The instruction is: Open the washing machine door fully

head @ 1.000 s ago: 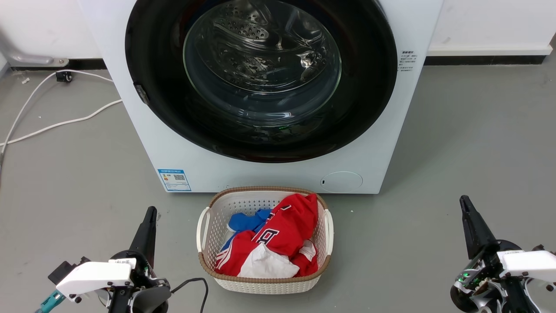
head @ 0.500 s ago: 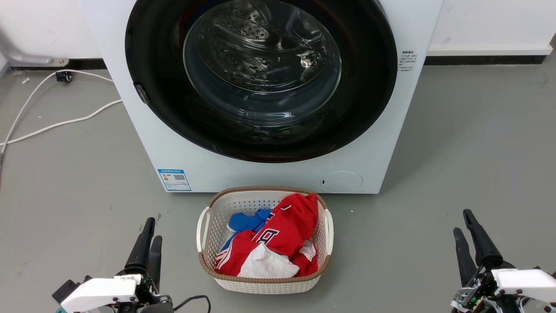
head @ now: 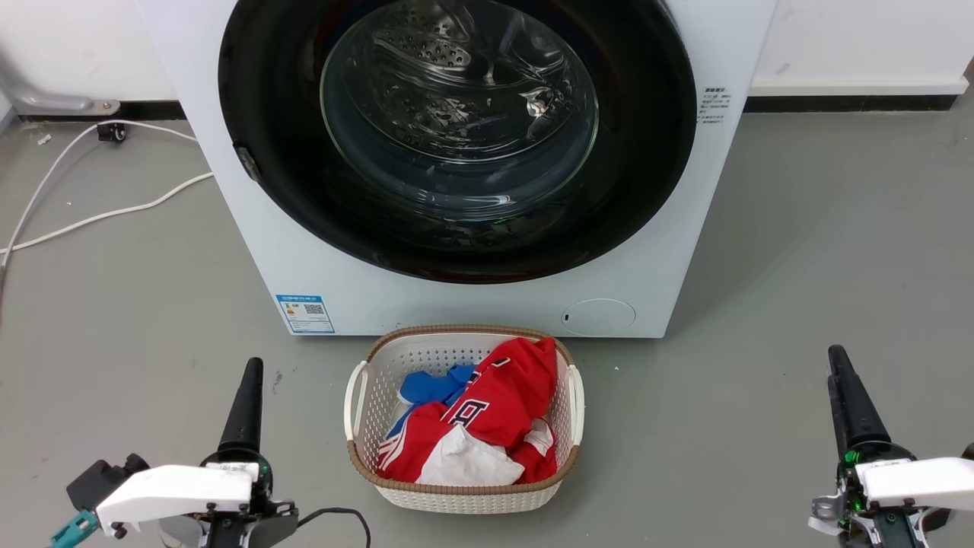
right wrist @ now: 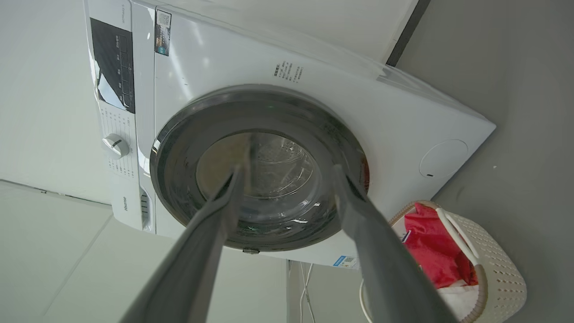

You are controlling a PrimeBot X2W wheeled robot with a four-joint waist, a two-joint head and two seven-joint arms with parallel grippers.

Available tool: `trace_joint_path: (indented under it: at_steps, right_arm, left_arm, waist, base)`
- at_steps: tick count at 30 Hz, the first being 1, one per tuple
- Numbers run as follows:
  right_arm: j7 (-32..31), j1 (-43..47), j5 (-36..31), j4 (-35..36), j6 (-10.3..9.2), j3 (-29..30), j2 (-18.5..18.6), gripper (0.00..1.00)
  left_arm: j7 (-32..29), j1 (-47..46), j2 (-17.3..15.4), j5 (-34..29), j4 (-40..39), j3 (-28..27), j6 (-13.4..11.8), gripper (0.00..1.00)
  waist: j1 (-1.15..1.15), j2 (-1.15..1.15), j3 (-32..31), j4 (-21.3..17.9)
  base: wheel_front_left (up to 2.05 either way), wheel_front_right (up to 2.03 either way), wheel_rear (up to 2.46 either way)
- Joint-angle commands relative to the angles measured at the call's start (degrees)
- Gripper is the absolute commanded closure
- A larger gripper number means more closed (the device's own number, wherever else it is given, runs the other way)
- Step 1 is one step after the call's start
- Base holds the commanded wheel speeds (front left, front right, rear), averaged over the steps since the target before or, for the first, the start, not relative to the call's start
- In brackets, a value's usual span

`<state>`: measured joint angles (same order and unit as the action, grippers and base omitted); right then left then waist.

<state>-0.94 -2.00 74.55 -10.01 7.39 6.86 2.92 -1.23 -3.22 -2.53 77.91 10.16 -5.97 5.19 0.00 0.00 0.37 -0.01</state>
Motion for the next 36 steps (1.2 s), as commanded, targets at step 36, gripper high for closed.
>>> trace_joint_path:
  at_steps: [36]
  right_arm:
    - [7.5,4.5,-42.6,11.2,0.10,-4.7,0.1,0.00]
  left_arm:
    - [7.7,2.5,-1.3,-40.4,-7.6,8.8,-7.4,0.00]
  waist:
    - [0.00,0.00,-0.3,0.0]
  base:
    - [0.00,0.00,0.00]
